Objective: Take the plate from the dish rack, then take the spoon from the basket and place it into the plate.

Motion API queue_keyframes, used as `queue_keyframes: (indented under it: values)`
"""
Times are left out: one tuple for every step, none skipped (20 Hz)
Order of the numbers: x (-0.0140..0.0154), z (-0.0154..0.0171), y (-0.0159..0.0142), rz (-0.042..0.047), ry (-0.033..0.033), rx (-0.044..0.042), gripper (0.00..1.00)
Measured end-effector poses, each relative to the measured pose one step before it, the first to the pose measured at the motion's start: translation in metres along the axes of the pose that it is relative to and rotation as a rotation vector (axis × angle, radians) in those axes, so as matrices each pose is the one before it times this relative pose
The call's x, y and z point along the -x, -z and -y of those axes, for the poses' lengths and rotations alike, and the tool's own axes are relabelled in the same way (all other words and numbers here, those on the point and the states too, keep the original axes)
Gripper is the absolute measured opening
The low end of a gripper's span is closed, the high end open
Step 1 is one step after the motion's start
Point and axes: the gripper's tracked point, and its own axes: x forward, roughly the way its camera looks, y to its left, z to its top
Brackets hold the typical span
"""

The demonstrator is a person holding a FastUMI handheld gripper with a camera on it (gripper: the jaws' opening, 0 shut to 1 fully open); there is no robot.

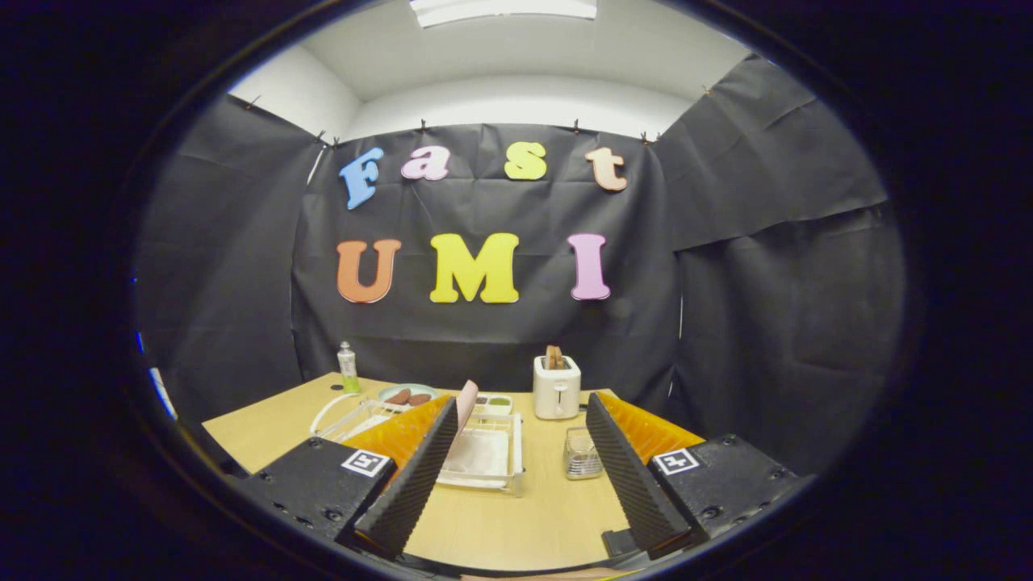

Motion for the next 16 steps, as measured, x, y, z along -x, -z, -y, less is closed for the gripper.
queue_keyframes:
  values:
    - [-0.00294, -0.00175, 0.00246, -0.01088, -0.00114, -0.00202, 1.0]
    - [-0.00512, -0.00141, 0.0015, -0.00856, -0.00228, -0.00219, 1.0]
    - [-0.00392, -0.00073, 0.00066, -0.00937, 0.00063, -0.00026, 1.0]
    - [-0.00562, -0.00117, 0.00119, -0.00852, -0.00209, -0.00235, 1.0]
    - [-0.00657, -0.00154, -0.00045, -0.00888, -0.00149, -0.00055, 1.0]
    - [-0.00664, -0.00101, 0.00031, -0.01554, -0.00324, -0.00012, 1.0]
    - [-0.00849, -0.00282, -0.00183, -0.01421, -0.00728, -0.00111, 1.0]
    - [-0.01166, -0.00246, -0.00315, -0.02224, -0.00274, 0.00092, 1.0]
    - [-0.01087, -0.00331, -0.00288, -0.02248, -0.00492, 0.00572, 1.0]
    - [-0.01223, -0.00384, -0.00277, -0.02811, -0.00587, 0.00289, 1.0]
    - [-0.01248, -0.00658, -0.00455, -0.03408, -0.01839, 0.01057, 1.0]
    - [-0.01352, -0.00775, -0.00229, -0.03588, -0.02622, 0.00584, 1.0]
    - [-0.01218, -0.00707, -0.0072, -0.02709, -0.02569, -0.00031, 1.0]
    - [-0.01341, -0.00191, -0.00693, -0.0269, -0.0112, -0.00571, 0.99]
    - [-0.01449, -0.0008, -0.0059, -0.02965, -0.00202, -0.00139, 0.99]
    - [-0.01442, -0.00041, -0.00131, -0.04743, 0.005, 0.00445, 0.98]
